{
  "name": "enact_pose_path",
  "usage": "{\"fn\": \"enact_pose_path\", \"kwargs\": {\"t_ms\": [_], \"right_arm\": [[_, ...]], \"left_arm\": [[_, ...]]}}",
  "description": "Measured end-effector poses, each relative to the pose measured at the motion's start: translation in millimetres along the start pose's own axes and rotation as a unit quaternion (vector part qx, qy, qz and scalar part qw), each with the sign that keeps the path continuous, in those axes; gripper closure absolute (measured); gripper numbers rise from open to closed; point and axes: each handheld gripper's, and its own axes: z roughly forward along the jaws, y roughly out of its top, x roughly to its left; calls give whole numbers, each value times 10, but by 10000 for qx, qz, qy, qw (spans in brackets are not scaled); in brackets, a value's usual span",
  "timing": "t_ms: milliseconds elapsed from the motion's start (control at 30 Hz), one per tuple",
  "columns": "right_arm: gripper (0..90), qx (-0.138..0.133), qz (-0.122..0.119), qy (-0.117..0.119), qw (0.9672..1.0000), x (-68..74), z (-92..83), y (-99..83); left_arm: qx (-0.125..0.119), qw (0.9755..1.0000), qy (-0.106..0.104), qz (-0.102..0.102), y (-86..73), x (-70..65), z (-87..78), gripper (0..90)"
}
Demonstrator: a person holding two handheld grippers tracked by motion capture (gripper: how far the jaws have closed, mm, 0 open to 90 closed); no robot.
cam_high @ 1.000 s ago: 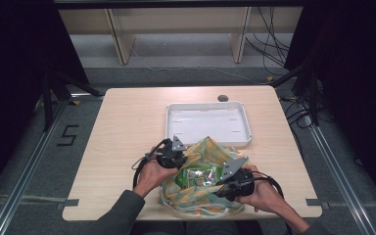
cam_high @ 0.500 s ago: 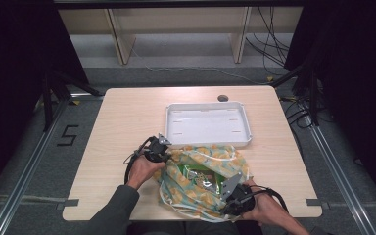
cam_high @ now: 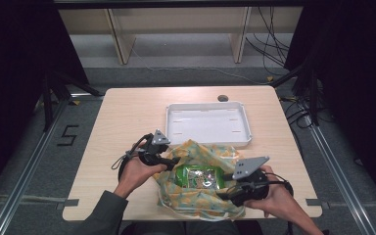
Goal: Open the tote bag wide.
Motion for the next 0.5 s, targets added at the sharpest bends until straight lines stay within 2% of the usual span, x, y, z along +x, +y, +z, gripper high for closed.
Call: {"fn": "enact_pose_path", "kwargs": {"t_ms": [67, 100, 133, 233, 267, 300, 400, 467, 500], "right_arm": [[429, -127, 163, -256, 9995, -102, -36, 30], [422, -144, 257, -417, 9987, -135, -31, 36], [423, -57, 359, -627, 9974, -203, -28, 51], [428, -35, 454, -912, 9948, -353, 70, 69], [430, 5, 416, -993, 9942, -424, 128, 81], [432, 59, 450, -1021, 9937, -469, 174, 93], [427, 300, 450, -1058, 9929, -570, 348, 130], [442, 556, 388, -989, 9928, -661, 501, 149], [475, 691, 482, -1038, 9910, -683, 561, 145]], "left_arm": [[-33, 9996, -284, 7, -7, -82, -70, 359], [-63, 9986, -528, -23, -35, -141, -100, 355], [-27, 9980, -638, 4, -66, -189, -118, 354], [77, 9943, -1059, 66, -188, -304, -127, 334], [5, 9924, -1227, 23, -230, -340, -117, 325], [-4, 9906, -1369, -68, -270, -375, -117, 319], [-72, 9851, -1716, -64, -351, -438, -88, 302], [-24, 9844, -1758, -11, -388, -480, -55, 305], [70, 9822, -1857, 266, -436, -539, 14, 321]]}}
